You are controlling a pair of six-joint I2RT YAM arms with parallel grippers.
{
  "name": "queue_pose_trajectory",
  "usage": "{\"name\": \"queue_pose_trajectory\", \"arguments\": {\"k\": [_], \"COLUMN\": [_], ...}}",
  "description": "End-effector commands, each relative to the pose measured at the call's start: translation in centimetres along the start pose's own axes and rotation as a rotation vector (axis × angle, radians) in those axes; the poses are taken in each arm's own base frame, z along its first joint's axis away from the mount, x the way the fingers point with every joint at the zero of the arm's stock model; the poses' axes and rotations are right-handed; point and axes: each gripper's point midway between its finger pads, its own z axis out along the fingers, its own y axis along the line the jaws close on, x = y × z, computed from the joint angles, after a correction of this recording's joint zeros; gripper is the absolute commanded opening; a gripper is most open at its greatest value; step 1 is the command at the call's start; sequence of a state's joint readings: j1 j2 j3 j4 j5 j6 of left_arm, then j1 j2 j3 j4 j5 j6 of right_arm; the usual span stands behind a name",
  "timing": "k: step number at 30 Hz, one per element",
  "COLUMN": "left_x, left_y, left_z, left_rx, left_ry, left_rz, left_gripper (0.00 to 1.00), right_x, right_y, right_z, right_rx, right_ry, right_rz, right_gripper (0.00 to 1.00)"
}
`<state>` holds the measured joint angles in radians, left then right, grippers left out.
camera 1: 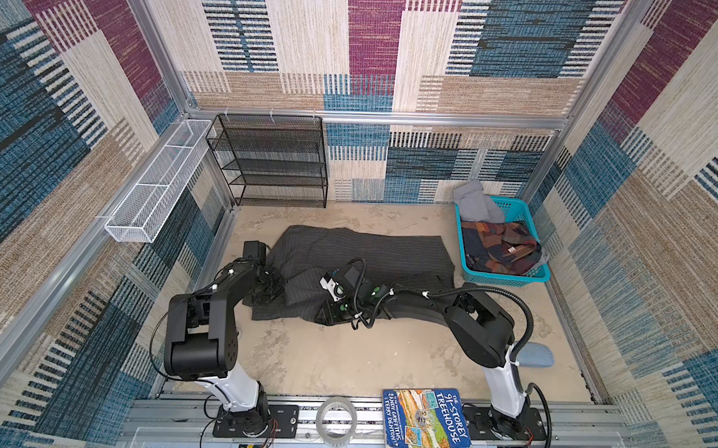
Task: Fold and stack the long sleeve shirts
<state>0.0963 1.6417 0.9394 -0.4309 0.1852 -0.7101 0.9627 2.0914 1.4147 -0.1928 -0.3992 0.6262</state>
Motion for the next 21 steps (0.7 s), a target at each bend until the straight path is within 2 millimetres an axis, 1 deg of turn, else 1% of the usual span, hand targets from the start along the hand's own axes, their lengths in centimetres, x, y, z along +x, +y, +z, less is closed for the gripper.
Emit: {"name": "queue_pose_trajectory", "arguments": {"k": [1, 5, 9, 12, 15, 17, 21], "left_x": [-0.2, -0.2, -0.2, -0.2, -0.1, -0.1, 0.0], "left_y": [0.1, 0.0, 0.0, 0.1, 0.1, 0.2, 0.3], "left_z": [-0.2, -0.2, -0.2, -0.2, 0.0, 0.0, 0.2], "left_rx": [-0.011, -0.008, -0.008, -0.008, -0.010, -0.012, -0.014], "left_ry": [-0.008, -0.007, -0.007, -0.006, -0.002, -0.002, 0.000], "left_rz": [0.012, 0.013, 0.013, 0.012, 0.010, 0.008, 0.004], "left_gripper": [0.13, 0.13, 0.13, 0.13, 0.13, 0.13, 0.12], "right_x": [-0.4, -0.4, -0.2, -0.4, -0.7, -1.0, -1.2], "right_y": [-1.3, -2.6, -2.8, -1.8, -0.6, 0.3, 1.7], "right_z": [0.1, 0.2, 0.5, 0.7, 0.7, 0.4, -0.2], "right_rx": [0.086, 0.159, 0.160, 0.111, 0.054, 0.017, -0.034], "right_ry": [-0.015, -0.018, -0.014, -0.021, -0.026, -0.034, -0.039], "right_rz": [-0.019, -0.036, -0.047, -0.058, -0.072, -0.083, -0.094], "right_gripper": [0.42, 0.42, 0.42, 0.38, 0.32, 0.27, 0.21]}}
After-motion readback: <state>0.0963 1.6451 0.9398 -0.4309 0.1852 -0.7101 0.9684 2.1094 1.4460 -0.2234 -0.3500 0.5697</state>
